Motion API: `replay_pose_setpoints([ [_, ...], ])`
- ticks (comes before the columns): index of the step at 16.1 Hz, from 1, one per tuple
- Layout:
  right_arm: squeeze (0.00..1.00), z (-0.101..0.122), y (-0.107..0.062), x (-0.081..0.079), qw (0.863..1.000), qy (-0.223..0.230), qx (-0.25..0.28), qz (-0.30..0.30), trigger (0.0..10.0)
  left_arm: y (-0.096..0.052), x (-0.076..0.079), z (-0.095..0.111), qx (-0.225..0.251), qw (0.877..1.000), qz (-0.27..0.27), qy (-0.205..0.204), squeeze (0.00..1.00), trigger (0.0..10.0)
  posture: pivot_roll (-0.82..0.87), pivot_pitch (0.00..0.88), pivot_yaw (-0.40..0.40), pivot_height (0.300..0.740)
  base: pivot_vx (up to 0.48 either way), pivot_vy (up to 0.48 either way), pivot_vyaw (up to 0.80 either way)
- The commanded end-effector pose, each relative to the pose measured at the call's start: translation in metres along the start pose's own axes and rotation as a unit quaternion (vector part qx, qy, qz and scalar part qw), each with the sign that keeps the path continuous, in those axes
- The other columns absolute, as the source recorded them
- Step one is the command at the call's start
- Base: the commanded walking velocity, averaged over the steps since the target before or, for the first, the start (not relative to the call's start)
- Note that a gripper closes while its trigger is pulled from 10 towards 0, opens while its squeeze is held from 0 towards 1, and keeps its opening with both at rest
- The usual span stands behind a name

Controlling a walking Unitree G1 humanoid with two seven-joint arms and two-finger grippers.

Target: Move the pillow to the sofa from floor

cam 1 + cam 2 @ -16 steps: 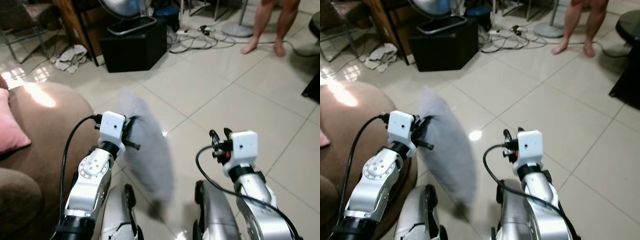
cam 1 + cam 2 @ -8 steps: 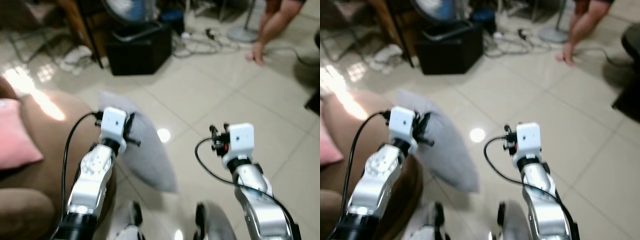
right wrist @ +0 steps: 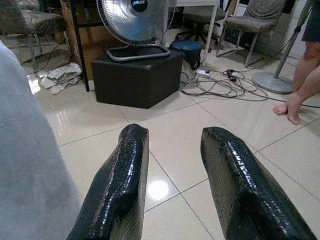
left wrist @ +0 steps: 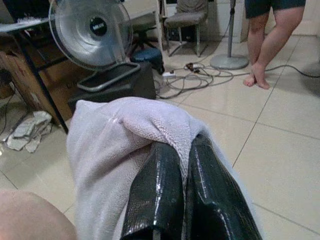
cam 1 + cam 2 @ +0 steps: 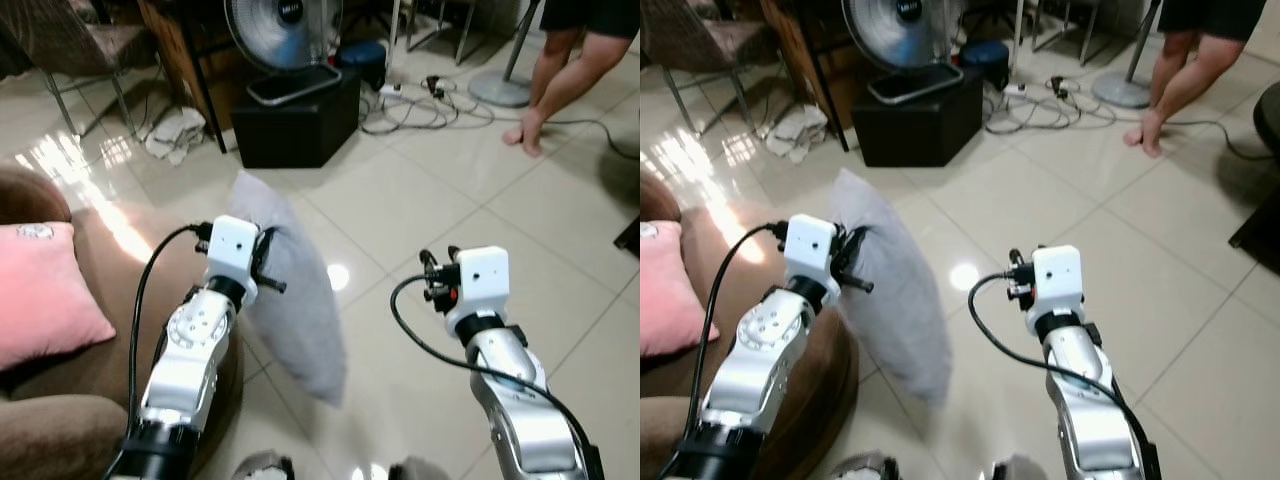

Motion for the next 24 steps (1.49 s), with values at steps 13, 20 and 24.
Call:
replay_pose_setpoints([
  [13,0.0,-0.009,0.005,-0.001,0.999,-0.042,-0.016,0.004,10.0,0.008,-0.004,0.017,0.031,0.999,0.018,0.034,0.0,10.0,-0.09,0.0,0.048,0.74,0.0,-0.29,0.44],
  [20,0.0,-0.021,0.002,0.006,0.999,-0.032,-0.04,-0.014,10.0,0.012,-0.004,0.017,0.032,0.999,0.009,0.013,0.0,10.0,-0.1,0.0,0.051,0.74,0.0,-0.125,0.34],
  [24,0.0,-0.02,0.001,0.008,0.999,-0.009,-0.039,-0.024,10.0,0.011,-0.002,0.018,0.038,0.999,0.001,0.025,0.0,10.0,-0.1,0.0,0.055,0.74,0.355,0.0,-0.65],
])
Point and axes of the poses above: a point about 5 cm out from each wrist's last joint towards the gripper, its own y axis pointing out of the wrist towards the gripper, its own z axis along the axis of the wrist's last joint, x = y × z, the point moved 6 cm from there along y, pointing out of the wrist towards the gripper, and after that the axes turned 2 degrees about -y, right-handed, at the moved point
